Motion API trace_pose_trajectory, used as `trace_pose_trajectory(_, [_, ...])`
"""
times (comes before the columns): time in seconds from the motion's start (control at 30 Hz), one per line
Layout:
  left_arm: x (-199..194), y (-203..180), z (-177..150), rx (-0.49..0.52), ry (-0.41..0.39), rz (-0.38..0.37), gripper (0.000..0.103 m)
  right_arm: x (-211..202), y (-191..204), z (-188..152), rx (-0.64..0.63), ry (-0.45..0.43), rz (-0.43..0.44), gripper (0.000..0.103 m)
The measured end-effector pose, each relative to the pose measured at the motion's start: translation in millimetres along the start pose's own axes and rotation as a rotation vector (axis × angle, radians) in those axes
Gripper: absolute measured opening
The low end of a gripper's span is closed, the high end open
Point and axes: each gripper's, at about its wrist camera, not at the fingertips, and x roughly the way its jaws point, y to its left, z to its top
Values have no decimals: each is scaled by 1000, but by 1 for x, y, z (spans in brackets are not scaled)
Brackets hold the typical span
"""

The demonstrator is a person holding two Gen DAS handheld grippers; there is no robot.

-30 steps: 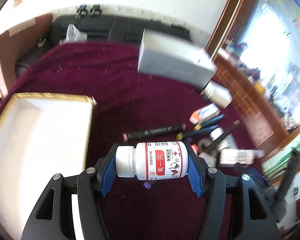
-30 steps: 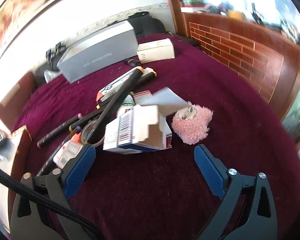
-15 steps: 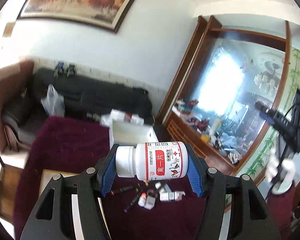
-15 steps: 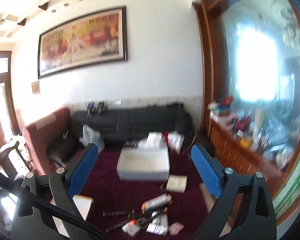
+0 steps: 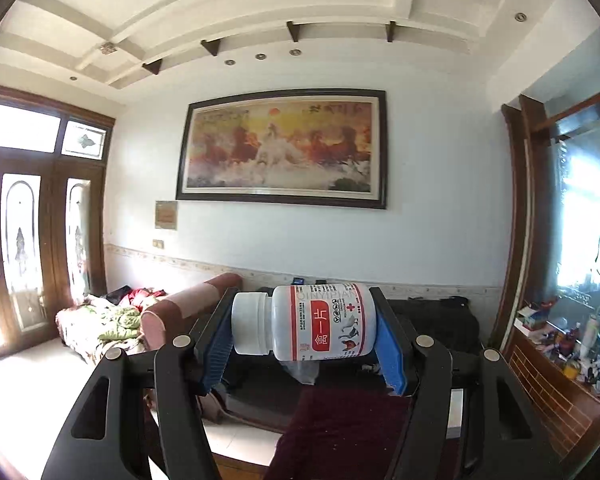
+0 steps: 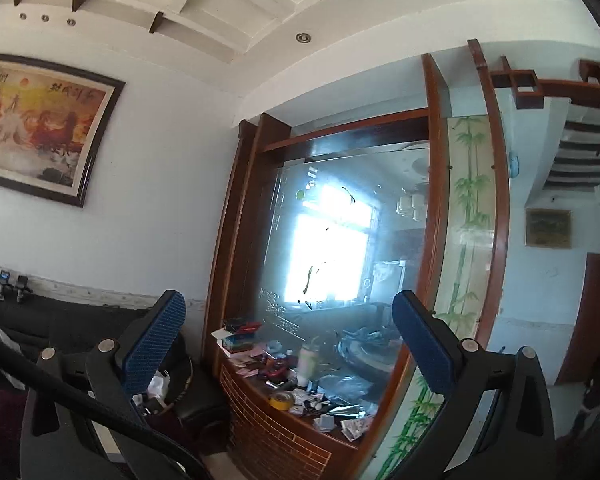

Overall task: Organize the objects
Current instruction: 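Carry the white pill bottle in the left tool toward the white tray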

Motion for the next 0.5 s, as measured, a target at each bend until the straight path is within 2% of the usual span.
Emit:
trace_pose_trajectory(0.1, [2, 19, -24, -14, 15, 1, 57, 21, 36, -32, -81, 44, 26, 103])
trace_pose_trajectory(0.23, [0, 22, -64, -40, 73, -99, 57, 57, 76, -116, -158, 151, 116, 103])
trace_pose_trajectory(0.3, [2, 14, -72, -33, 102, -132, 56, 69, 85, -145, -185, 150, 117, 103])
trace_pose_trajectory(0.37, [-4, 13, -68, -20, 93, -152, 56, 82, 81, -163, -153, 170, 123, 103])
trace_pose_trajectory(0.5, [-23, 9, -45, -1, 64, -183, 57, 86, 25, -149, -54, 145, 72, 103])
